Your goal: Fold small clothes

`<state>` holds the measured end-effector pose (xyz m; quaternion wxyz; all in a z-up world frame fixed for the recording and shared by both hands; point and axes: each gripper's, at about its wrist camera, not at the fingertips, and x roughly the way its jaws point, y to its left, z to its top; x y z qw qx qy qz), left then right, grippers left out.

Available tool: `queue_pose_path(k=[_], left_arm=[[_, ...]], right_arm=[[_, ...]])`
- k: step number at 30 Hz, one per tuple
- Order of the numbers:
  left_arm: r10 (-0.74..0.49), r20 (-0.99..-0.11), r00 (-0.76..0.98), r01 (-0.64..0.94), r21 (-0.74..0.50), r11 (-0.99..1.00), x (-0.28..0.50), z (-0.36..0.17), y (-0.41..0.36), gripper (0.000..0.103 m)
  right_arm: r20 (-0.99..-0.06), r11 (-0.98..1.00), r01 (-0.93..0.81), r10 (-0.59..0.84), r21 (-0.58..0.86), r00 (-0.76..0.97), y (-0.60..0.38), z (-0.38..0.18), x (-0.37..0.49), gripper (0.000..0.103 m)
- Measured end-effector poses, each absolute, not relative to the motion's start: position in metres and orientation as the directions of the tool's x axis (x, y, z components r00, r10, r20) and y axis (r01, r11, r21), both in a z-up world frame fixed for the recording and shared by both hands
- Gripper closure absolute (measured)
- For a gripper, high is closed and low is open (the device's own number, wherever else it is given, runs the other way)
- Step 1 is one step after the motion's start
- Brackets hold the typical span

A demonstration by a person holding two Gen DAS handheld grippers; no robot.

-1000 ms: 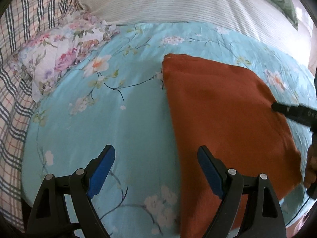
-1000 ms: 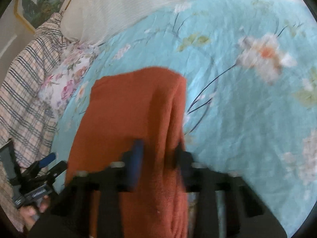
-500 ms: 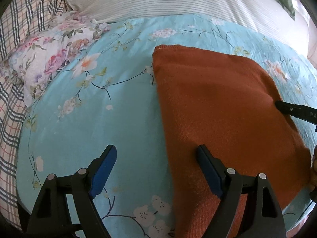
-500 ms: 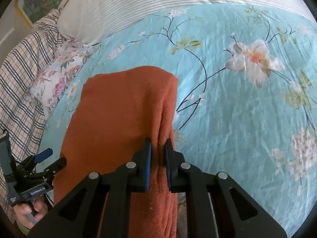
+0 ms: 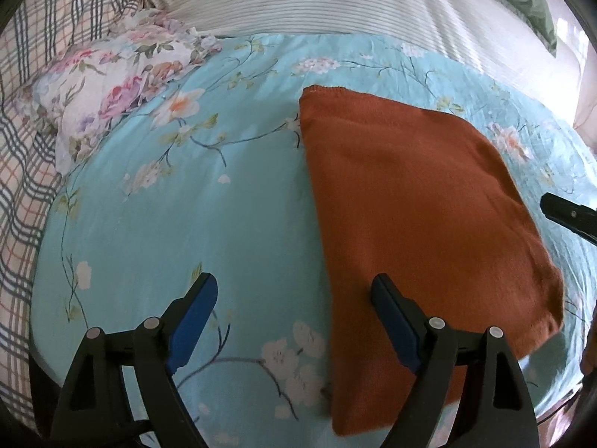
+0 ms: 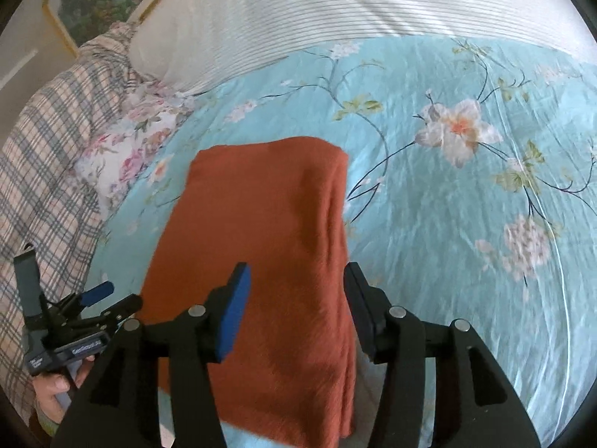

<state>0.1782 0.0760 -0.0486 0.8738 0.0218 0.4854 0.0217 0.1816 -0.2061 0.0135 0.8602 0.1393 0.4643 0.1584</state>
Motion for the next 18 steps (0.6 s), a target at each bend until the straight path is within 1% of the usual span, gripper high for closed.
queue_pose_path(k=[2,6,8,12,18], left_arm=[[0.056,-0.847,0.529,-0.019,0.054,0.998,0.171,-0.048,0.077,0.017],[0.049,-0.849,0.526,-0.011,0.050,0.999,0.155,-0.047,0.078,0.017],[0.066,-0.851,0.521,-0.002,0.076,0.997,0.144,-0.048,0.077,0.017],[0.072,-0.860,0.506,0.016,0.093,0.996,0.124,-0.051,0.076,0.017],[0.076,-0.867,0.492,0.027,0.103,0.994,0.102,-0.053,0.076,0.017]], right_arm=[[-0.762,0.915,-0.162,0.399,0.371,0.510,-0.199,0.016,0.171,0.049],[-0.777,0.920,-0.202,0.392,0.337,0.492,-0.187,0.018,0.150,0.036],[-0.784,0.923,-0.222,0.384,0.314,0.487,-0.183,0.020,0.137,0.027],[-0.800,0.928,-0.254,0.366,0.273,0.476,-0.177,0.020,0.114,0.018],[-0.823,0.931,-0.278,0.343,0.235,0.452,-0.175,0.016,0.089,0.017]])
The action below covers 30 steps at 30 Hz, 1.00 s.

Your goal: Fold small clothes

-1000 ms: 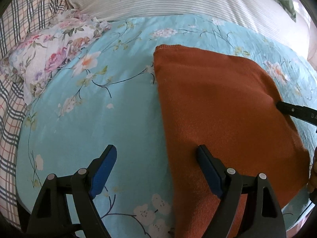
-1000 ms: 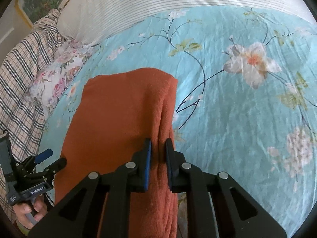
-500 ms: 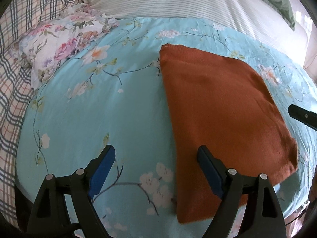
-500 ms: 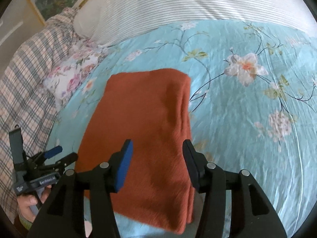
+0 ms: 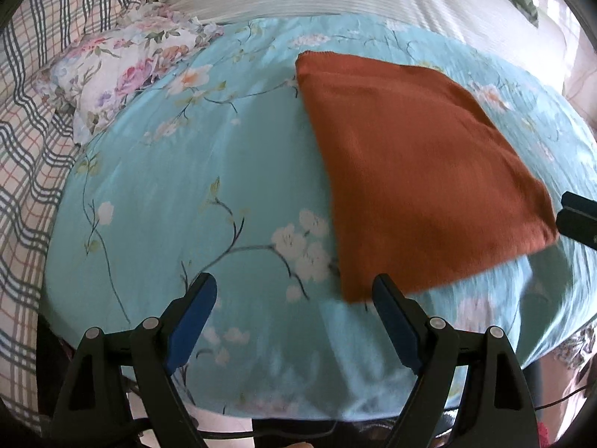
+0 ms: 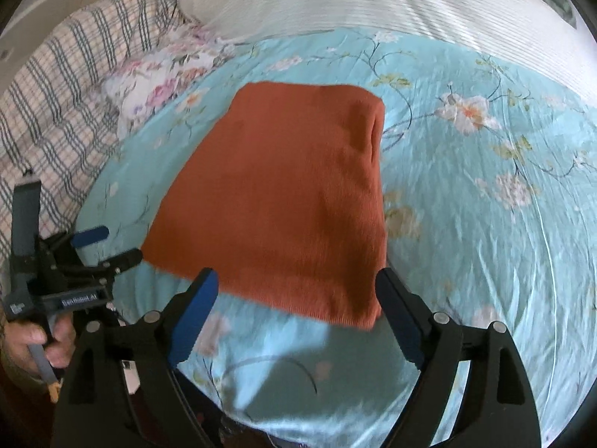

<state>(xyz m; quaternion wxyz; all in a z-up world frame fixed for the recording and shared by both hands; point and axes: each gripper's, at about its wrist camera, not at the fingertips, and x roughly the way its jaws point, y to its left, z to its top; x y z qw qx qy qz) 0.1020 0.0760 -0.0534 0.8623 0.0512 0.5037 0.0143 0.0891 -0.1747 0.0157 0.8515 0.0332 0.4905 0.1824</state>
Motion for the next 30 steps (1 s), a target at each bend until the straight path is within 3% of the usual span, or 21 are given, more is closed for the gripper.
queue_pose_path(k=[7,11,16,30], left_arm=[[0.048,-0.855,0.516,0.062,0.093,0.994,0.082,-0.034,0.071,0.017],[0.047,-0.823,0.566,0.072,0.105,0.992,0.073,-0.009,0.067,0.017],[0.056,-0.795,0.604,0.090,0.138,0.986,0.070,0.004,0.059,0.017],[0.081,-0.845,0.528,0.073,0.140,0.987,0.086,-0.024,0.057,0.017]], right_arm=[[-0.826,0.932,-0.285,0.335,0.221,0.453,-0.182,0.029,0.071,0.016],[-0.805,0.931,-0.292,0.342,0.220,0.484,-0.185,0.046,0.066,0.000],[-0.806,0.931,-0.299,0.336,0.207,0.488,-0.183,0.046,0.067,0.001],[-0.846,0.930,-0.286,0.338,0.232,0.412,-0.174,0.015,0.079,0.000]])
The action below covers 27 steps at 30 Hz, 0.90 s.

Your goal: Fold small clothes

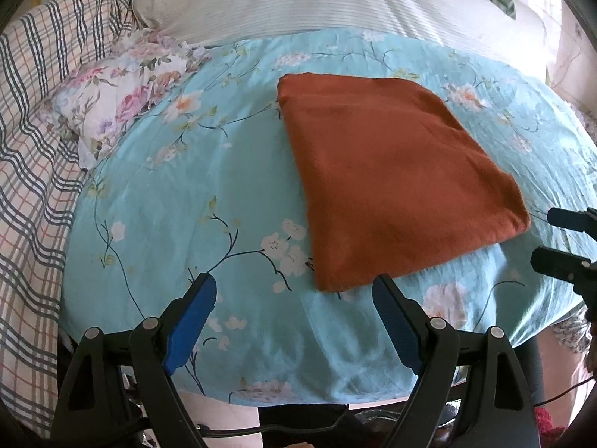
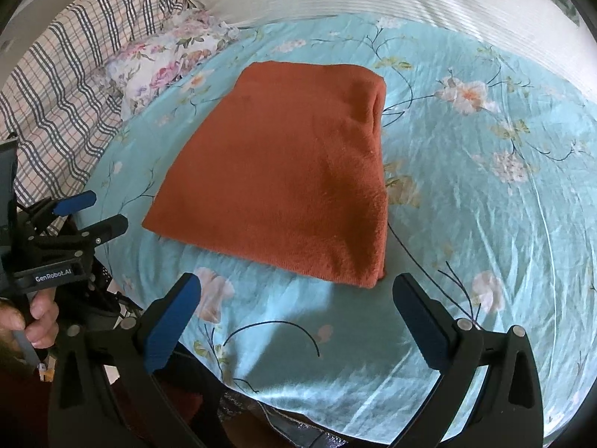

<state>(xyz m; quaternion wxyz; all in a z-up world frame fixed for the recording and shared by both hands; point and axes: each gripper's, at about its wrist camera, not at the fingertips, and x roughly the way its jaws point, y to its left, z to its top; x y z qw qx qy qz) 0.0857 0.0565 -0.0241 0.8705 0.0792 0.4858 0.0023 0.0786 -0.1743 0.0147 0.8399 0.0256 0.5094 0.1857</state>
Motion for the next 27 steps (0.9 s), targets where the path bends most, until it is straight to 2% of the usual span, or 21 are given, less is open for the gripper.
queue_pose_path(k=[27], left_arm=[[0.074,-0.814,0.577,0.076,0.144,0.987,0.101,-0.007,0.047,0.017]], right_arm=[[-0.835,0.922,-0.318,0.346,0.220,0.427,-0.167,0.026,0.107,0.000]])
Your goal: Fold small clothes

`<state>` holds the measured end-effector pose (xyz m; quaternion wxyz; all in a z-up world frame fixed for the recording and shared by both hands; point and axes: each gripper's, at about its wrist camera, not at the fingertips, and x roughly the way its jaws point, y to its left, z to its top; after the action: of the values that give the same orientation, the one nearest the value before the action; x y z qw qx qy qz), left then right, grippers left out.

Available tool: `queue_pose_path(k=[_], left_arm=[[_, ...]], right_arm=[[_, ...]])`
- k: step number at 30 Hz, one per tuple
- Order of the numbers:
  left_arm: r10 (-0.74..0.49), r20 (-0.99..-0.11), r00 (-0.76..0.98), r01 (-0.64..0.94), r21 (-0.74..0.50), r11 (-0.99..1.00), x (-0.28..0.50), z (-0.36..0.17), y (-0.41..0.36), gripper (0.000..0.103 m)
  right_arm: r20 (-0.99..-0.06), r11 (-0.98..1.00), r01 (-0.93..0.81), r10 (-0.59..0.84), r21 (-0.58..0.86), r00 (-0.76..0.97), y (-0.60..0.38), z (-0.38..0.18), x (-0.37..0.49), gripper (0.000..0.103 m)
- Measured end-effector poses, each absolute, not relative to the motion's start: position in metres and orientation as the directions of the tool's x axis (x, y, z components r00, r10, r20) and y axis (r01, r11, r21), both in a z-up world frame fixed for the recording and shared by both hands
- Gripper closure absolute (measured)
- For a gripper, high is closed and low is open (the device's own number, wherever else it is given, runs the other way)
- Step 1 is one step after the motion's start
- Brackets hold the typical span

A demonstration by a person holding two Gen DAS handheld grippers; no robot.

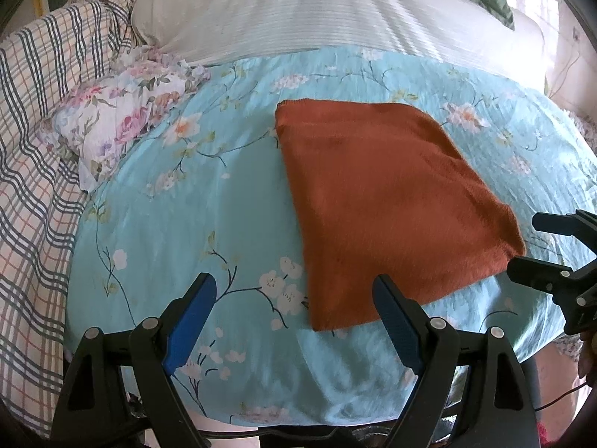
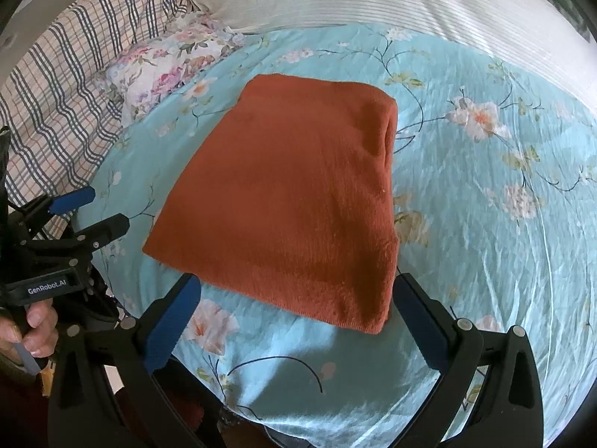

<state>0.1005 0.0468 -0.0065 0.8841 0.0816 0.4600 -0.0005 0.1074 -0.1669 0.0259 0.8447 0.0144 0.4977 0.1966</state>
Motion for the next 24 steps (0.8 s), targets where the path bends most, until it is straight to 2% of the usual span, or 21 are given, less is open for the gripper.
queue_pose_path(k=[24], left_arm=[[0.069,-0.812,0.580,0.090,0.148,0.985,0.1013,-0.0066,0.0432,0.017]], right_arm=[[-0.837,0.922,-0.317,0.349,0.224,0.422,-0.1606,0.0238,0.1056,0.000]])
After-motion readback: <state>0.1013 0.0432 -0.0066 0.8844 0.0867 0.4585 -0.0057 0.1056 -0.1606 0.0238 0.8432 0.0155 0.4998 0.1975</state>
